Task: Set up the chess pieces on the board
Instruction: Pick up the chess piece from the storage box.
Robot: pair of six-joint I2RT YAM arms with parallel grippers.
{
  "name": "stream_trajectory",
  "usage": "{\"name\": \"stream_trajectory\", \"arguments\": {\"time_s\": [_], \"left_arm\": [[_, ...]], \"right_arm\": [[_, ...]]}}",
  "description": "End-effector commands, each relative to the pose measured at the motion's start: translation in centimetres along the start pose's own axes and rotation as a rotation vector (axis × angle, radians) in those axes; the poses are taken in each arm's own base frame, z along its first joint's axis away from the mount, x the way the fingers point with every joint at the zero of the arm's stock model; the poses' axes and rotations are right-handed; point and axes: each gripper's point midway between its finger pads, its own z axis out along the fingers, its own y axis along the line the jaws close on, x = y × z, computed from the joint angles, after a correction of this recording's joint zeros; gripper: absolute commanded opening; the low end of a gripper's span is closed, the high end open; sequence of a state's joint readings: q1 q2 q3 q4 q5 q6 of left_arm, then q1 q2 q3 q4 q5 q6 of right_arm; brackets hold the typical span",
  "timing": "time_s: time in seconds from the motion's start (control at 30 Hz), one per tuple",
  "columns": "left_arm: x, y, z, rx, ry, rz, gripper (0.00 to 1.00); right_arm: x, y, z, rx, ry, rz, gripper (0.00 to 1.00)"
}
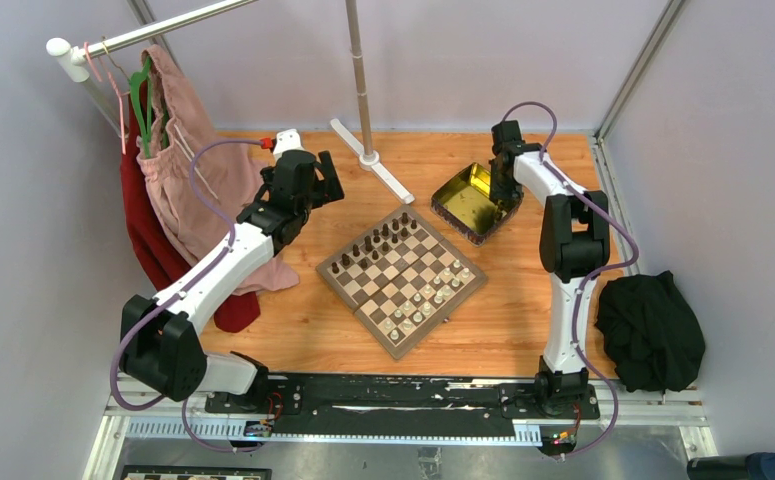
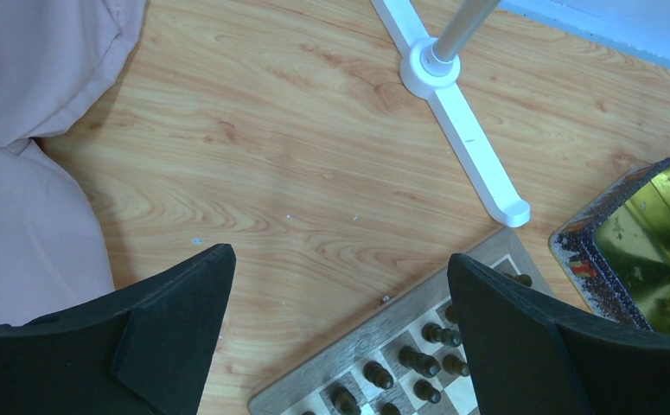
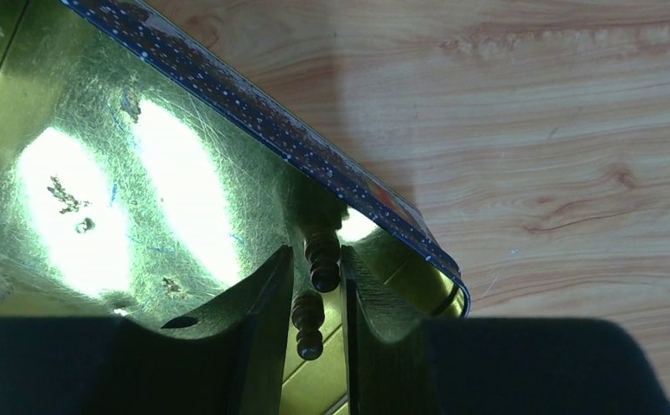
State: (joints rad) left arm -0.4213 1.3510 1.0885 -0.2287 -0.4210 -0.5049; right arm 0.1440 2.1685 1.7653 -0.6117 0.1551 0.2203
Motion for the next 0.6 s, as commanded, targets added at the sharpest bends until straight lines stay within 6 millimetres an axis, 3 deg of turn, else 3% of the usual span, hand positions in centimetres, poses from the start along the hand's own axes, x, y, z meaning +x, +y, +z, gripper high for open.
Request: {"name": "stream_trajectory", "arguments": {"time_s": [0.0,0.27,0.57], "left_arm": [[-1.48,-0.71,-0.51,0.025,-0.04,-0.015,1.0],[-1.39,-0.63,-0.77,0.031,-0.041,-0.018,1.0],[-1.63,-0.4,-1.09,0.03,-0.052,-0.008,1.0]], "right_arm": [[1.5,-0.73,0.35,0.005,0.051,0.013,0.3],[2.26,-1.04,0.09,0.014,0.066,0.011,0.27],[1.75,-1.02,-0.5,0.01,0.049,0.008,0.05]]}}
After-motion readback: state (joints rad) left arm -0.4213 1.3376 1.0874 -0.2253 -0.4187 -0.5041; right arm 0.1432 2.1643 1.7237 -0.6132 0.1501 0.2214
